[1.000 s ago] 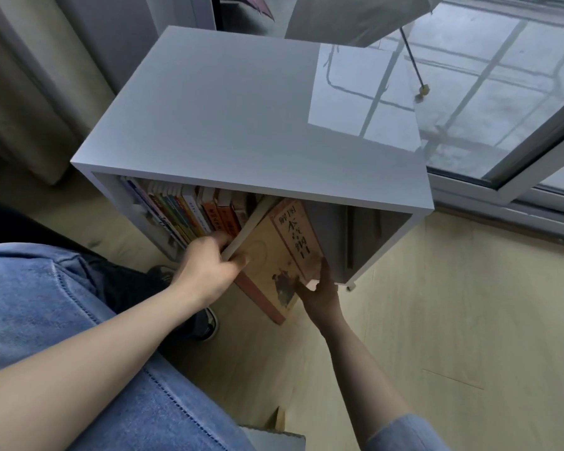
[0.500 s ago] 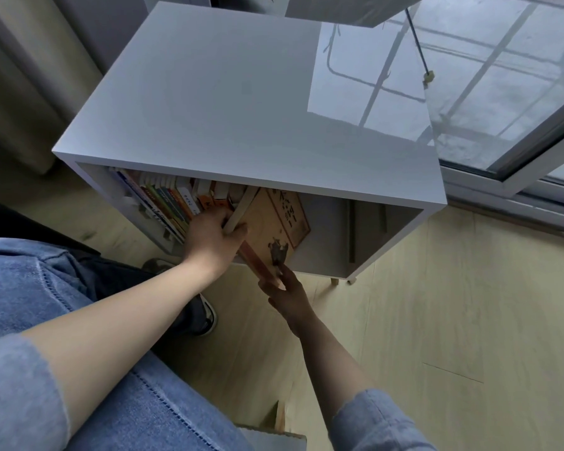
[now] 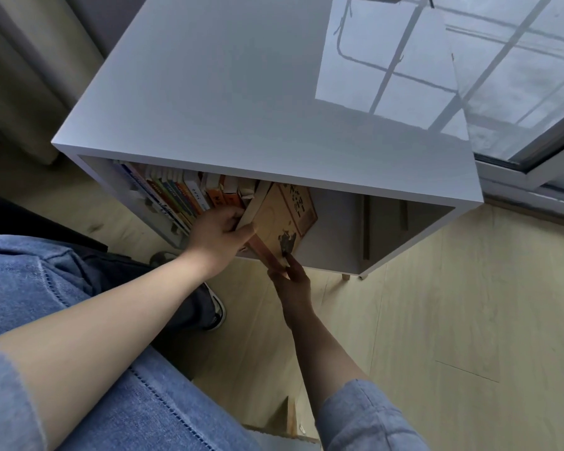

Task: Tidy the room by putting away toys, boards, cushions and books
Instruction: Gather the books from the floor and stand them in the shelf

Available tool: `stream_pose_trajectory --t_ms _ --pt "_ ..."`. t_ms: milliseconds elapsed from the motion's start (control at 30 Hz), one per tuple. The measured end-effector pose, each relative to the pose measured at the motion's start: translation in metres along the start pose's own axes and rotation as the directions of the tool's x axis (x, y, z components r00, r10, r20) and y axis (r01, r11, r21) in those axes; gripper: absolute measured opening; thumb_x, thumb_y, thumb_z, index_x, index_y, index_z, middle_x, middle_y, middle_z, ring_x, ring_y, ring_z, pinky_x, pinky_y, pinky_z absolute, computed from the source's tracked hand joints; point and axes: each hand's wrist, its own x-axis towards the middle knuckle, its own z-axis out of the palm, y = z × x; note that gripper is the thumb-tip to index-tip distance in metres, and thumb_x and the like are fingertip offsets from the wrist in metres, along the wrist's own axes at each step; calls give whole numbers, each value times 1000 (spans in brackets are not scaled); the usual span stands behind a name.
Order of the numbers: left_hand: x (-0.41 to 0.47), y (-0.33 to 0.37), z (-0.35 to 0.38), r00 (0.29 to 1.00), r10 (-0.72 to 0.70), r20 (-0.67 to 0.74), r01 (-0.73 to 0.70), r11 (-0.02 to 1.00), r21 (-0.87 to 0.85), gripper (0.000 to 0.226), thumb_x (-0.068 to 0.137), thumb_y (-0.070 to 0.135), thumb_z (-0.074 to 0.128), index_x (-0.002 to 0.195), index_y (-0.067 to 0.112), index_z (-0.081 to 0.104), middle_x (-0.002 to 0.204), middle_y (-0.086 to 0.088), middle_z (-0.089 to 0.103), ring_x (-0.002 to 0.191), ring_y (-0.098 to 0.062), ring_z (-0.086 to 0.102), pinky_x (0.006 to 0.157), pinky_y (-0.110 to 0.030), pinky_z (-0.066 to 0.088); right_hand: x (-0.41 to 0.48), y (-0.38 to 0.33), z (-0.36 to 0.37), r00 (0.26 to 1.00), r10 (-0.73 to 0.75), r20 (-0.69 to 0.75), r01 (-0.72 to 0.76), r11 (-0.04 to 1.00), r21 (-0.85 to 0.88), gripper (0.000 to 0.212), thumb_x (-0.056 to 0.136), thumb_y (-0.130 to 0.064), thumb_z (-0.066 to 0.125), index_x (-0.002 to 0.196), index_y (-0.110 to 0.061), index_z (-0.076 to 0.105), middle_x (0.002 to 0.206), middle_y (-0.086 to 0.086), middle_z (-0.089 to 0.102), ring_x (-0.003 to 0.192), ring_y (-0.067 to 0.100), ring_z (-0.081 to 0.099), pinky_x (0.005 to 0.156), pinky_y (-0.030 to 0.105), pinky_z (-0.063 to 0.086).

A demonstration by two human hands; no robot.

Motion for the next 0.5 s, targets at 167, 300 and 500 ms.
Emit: stream_pose_trajectory --t_ms 167,300,500 --pt "3 5 3 997 -28 -68 25 999 -46 5 82 17 73 80 19 68 75 9 69 56 6 62 57 -10 50 11 -6 5 1000 -14 -20 14 1000 12 50 88 -4 60 136 -16 53 112 1 61 96 11 56 75 16 45" --pt "4 10 5 990 -2 -140 2 1000 -1 9 78 18 76 75 20 68 73 8 68 55 8 60 57 -10 47 15 -9 8 999 -45 -23 45 999 2 45 89 -6 61 133 -14 56 104 -7 62 101 11 57 83 18 46" --pt "15 10 7 980 -30 -199 45 996 74 21 77 30 77 81 9 72 74 6 68 65 2 61 60 -5 45 31 -12 11 999 -47 24 47 999 17 38 88 -4 59 119 -25 65 109 3 65 106 26 59 94 36 46"
